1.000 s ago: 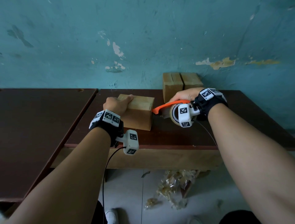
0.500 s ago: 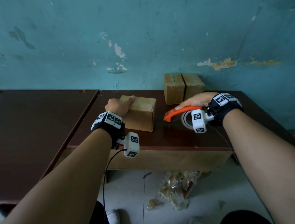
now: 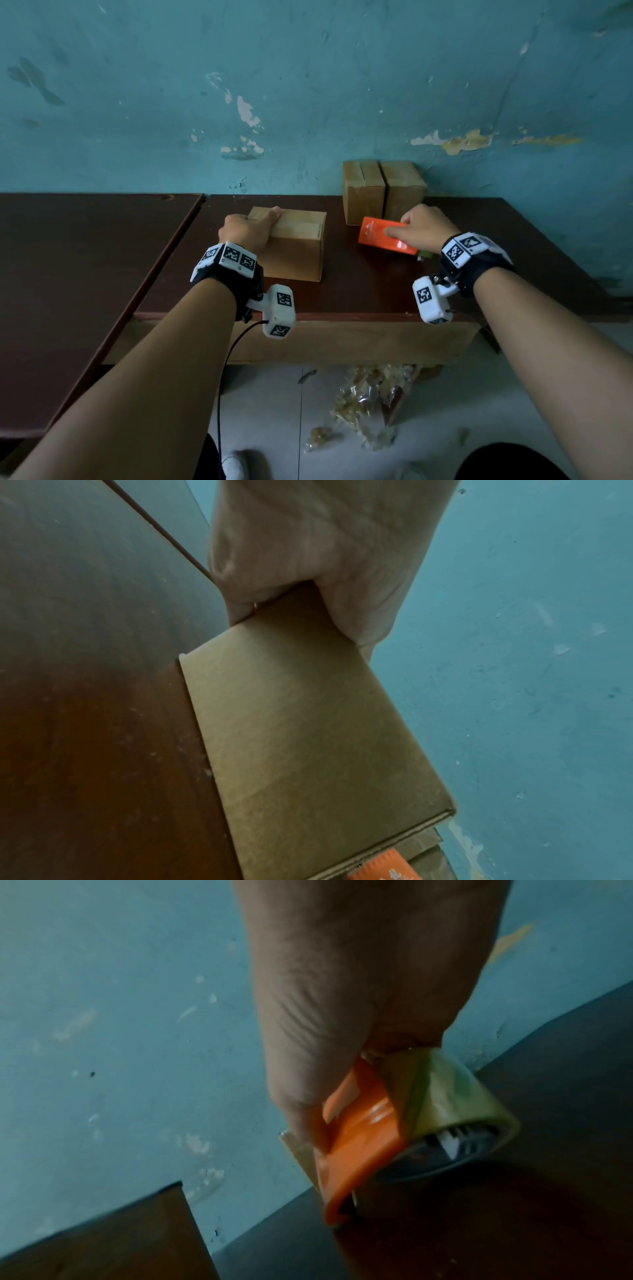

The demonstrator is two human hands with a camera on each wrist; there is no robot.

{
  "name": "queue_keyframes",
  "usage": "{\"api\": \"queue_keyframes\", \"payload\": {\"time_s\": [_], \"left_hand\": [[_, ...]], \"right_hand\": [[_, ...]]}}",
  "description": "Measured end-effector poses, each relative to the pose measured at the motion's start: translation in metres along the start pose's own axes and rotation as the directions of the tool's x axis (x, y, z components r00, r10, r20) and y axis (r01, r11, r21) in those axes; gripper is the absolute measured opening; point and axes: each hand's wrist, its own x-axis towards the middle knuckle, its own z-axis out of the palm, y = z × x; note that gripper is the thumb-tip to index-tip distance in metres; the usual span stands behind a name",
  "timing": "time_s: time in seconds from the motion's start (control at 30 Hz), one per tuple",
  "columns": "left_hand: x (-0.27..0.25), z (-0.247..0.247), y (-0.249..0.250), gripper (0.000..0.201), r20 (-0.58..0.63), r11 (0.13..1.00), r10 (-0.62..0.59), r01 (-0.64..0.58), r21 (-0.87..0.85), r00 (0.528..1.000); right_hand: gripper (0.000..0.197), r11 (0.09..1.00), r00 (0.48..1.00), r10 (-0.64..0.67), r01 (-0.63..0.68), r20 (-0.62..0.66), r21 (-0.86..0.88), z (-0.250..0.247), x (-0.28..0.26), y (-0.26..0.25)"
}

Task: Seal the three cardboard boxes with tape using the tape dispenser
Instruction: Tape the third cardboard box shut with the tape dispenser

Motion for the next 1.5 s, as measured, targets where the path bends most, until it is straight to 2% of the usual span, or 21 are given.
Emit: {"api": "queue_keyframes", "payload": {"time_s": [0.27,0.33,0.4,0.5,0.57,0.67,0.77,0.83,0.9,1.07,1.2,1.23,1.37,1.5], "left_hand": [[-0.013,0.004,0.003,0.075,0.001,1.000,-0.013,0.013,-0.025,1.000],[-0.015,0.005,0.003,0.075,0.001,1.000,-0.014,0.014,-0.023,1.000],[-0.018,0.006,0.003,0.077,-0.004,0.999,-0.022,0.022,-0.025,1.000],[-0.022,0.010,0.005,0.079,0.000,0.999,-0.037,0.037,-0.017,0.999],[-0.028,0.014,0.008,0.078,0.004,0.999,-0.044,0.044,-0.008,0.999],[-0.035,0.021,0.010,0.078,-0.006,0.998,-0.055,0.055,-0.008,0.998],[-0.040,0.026,0.010,0.073,-0.022,0.999,-0.040,0.041,0.013,0.999],[-0.042,0.027,0.008,0.070,-0.040,0.999,-0.014,0.015,0.031,0.999],[-0.042,0.029,0.006,0.070,-0.051,1.000,0.003,-0.002,0.020,0.999],[-0.040,0.042,0.000,0.085,-0.049,0.991,0.102,-0.106,-0.077,0.994],[-0.036,0.059,-0.004,0.101,-0.105,0.978,0.147,-0.161,-0.136,0.983],[-0.035,0.062,-0.005,0.100,-0.122,0.973,0.165,-0.182,-0.145,0.979],[-0.027,0.067,-0.010,0.072,-0.152,0.944,0.235,-0.262,-0.200,0.960],[-0.023,0.067,-0.016,0.082,-0.154,0.928,0.270,-0.299,-0.220,0.950]], "right_hand": [[0.051,0.980,0.999,0.007,0.004,0.054,-0.200,0.004,-0.013,-0.011],[0.050,0.972,0.999,0.028,-0.022,0.023,-0.232,0.008,-0.017,-0.018],[0.052,0.970,0.996,0.054,-0.069,-0.070,-0.235,0.011,-0.022,-0.028],[0.059,0.990,0.963,0.052,-0.085,-0.264,-0.116,0.015,-0.029,-0.048],[0.062,1.000,0.953,0.026,-0.020,-0.301,0.023,0.018,-0.037,-0.068],[0.072,0.968,0.971,-0.028,0.085,-0.235,0.237,0.029,-0.053,-0.102],[0.089,0.892,0.995,-0.014,0.056,-0.097,0.449,0.046,-0.063,-0.125],[0.098,0.850,0.999,0.005,0.018,-0.043,0.527,0.058,-0.066,-0.134],[0.105,0.841,0.996,0.036,0.011,-0.077,0.541,0.065,-0.066,-0.136],[0.117,0.792,0.978,0.089,0.046,-0.191,0.609,0.078,-0.060,-0.128],[0.111,0.761,0.949,0.100,0.119,-0.297,0.637,0.087,-0.051,-0.115],[0.108,0.752,0.944,0.106,0.131,-0.314,0.646,0.089,-0.048,-0.113],[0.096,0.747,0.930,0.101,0.164,-0.354,0.644,0.094,-0.041,-0.108],[0.085,0.739,0.932,0.070,0.190,-0.355,0.646,0.096,-0.038,-0.106]]}}
